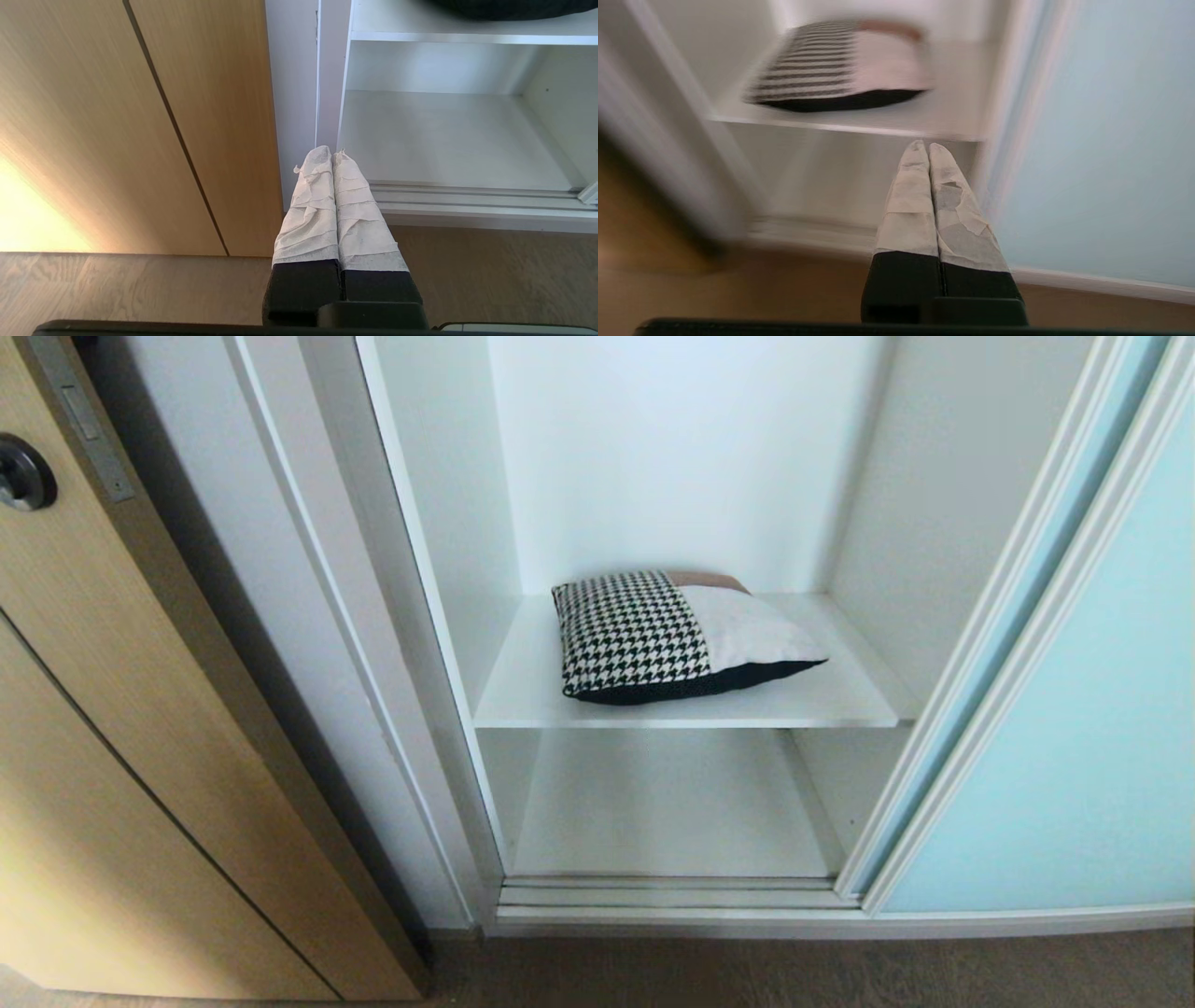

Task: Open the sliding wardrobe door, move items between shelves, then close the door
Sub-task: Place the pillow on the lower shelf

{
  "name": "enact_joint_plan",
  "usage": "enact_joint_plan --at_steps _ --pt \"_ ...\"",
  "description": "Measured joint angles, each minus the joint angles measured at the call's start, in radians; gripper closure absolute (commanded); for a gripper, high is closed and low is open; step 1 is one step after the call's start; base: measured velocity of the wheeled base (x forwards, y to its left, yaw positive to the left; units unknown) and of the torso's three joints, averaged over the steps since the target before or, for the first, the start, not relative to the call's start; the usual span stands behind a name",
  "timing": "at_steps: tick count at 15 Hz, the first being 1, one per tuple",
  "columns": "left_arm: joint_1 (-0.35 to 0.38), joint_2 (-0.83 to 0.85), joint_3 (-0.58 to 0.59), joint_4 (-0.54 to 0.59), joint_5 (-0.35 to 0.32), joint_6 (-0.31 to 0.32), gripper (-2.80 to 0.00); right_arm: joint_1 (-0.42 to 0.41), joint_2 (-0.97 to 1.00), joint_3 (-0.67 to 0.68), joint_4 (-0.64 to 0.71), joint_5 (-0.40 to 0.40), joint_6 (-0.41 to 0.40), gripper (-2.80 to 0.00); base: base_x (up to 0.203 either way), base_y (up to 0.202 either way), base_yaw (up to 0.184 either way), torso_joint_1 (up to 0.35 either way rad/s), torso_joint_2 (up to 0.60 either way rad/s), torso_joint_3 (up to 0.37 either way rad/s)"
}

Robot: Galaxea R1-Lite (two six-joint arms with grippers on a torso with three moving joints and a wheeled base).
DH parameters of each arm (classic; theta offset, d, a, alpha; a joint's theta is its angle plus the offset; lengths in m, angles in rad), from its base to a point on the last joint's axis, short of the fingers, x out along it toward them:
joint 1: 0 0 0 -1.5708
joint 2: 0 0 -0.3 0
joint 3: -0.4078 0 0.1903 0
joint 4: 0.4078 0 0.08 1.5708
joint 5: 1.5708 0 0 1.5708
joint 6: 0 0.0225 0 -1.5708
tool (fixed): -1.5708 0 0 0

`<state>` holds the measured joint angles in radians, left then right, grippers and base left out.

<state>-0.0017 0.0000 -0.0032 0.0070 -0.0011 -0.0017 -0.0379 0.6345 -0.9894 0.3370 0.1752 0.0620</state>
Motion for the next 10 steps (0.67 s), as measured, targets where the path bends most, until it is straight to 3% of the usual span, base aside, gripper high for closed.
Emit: enact_joint_plan --at_steps 4,6,10 --pt "0.0 0.0 0.0 0.0 0.0 0.0 0.0 0.057 0.274 -0.241 0.146 0.147 0.144 0.0 0.0 0.0 0.0 0.0 0.0 0.0" --pt "0.0 0.0 0.0 0.0 0.0 0.0 0.0 0.138 0.383 -0.28 0.157 0.162 0.206 0.0 0.0 0.0 0.0 0.0 0.0 0.0" --pt "0.0 0.0 0.0 0.0 0.001 0.001 0.0 0.241 0.617 -0.343 0.059 0.163 0.436 0.0 0.0 0.0 0.0 0.0 0.0 0.0"
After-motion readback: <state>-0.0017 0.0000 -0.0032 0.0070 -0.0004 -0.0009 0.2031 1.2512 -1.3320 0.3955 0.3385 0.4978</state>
